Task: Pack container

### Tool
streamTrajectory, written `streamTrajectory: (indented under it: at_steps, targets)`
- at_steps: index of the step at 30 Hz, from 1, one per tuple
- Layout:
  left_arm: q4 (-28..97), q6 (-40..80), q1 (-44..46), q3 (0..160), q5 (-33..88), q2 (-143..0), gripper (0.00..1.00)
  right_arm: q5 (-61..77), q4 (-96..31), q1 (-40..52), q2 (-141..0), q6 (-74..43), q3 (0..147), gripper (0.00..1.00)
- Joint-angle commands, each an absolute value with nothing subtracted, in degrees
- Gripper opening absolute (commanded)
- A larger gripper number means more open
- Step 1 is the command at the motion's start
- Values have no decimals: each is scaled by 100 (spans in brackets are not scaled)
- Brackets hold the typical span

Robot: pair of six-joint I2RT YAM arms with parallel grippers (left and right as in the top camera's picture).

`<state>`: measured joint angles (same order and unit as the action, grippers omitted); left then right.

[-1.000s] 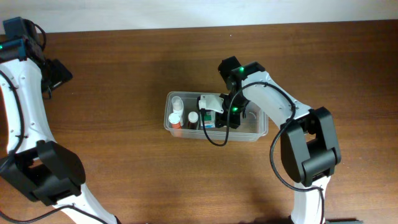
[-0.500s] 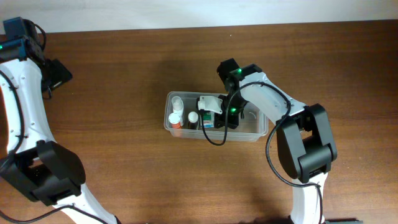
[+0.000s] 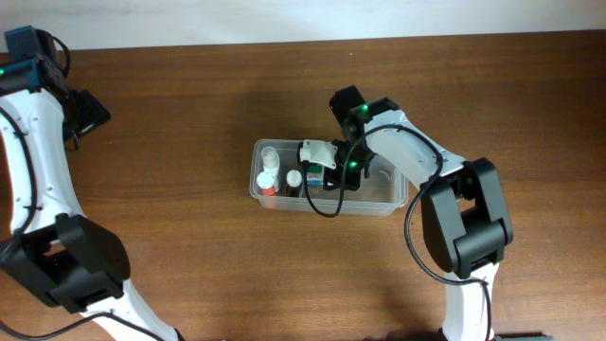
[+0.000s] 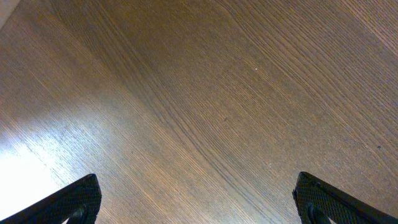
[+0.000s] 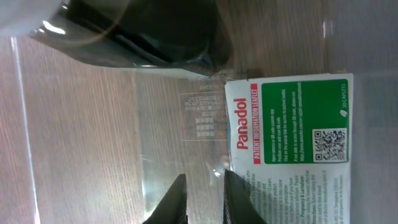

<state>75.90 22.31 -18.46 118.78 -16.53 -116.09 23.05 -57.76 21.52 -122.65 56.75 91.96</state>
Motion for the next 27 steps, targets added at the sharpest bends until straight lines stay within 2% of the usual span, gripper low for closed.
streamTrajectory:
  at_steps: [1, 9, 12, 22, 27]
  targets:
    - [7592, 2224, -1855, 11952, -1686, -11646, 100, 2178, -5752, 2167, -12331, 5546, 9161, 13]
    - [7592, 2224, -1855, 11952, -1678, -11646, 99, 2189, -5752, 2167, -12326, 5146, 9172, 13]
    - [7592, 2224, -1855, 11952, -1678, -11646, 99, 2283, -5966, 2167, -12315, 5026, 9288, 5]
    - [7592, 2224, -1855, 11952, -1678, -11646, 99, 2512, -7800, 2167, -12289, 5013, 10624, 4]
    - [7592, 2224, -1855, 11952, -1678, -11646, 99, 2508, -8799, 2073, -12283, 4298, 11732, 4]
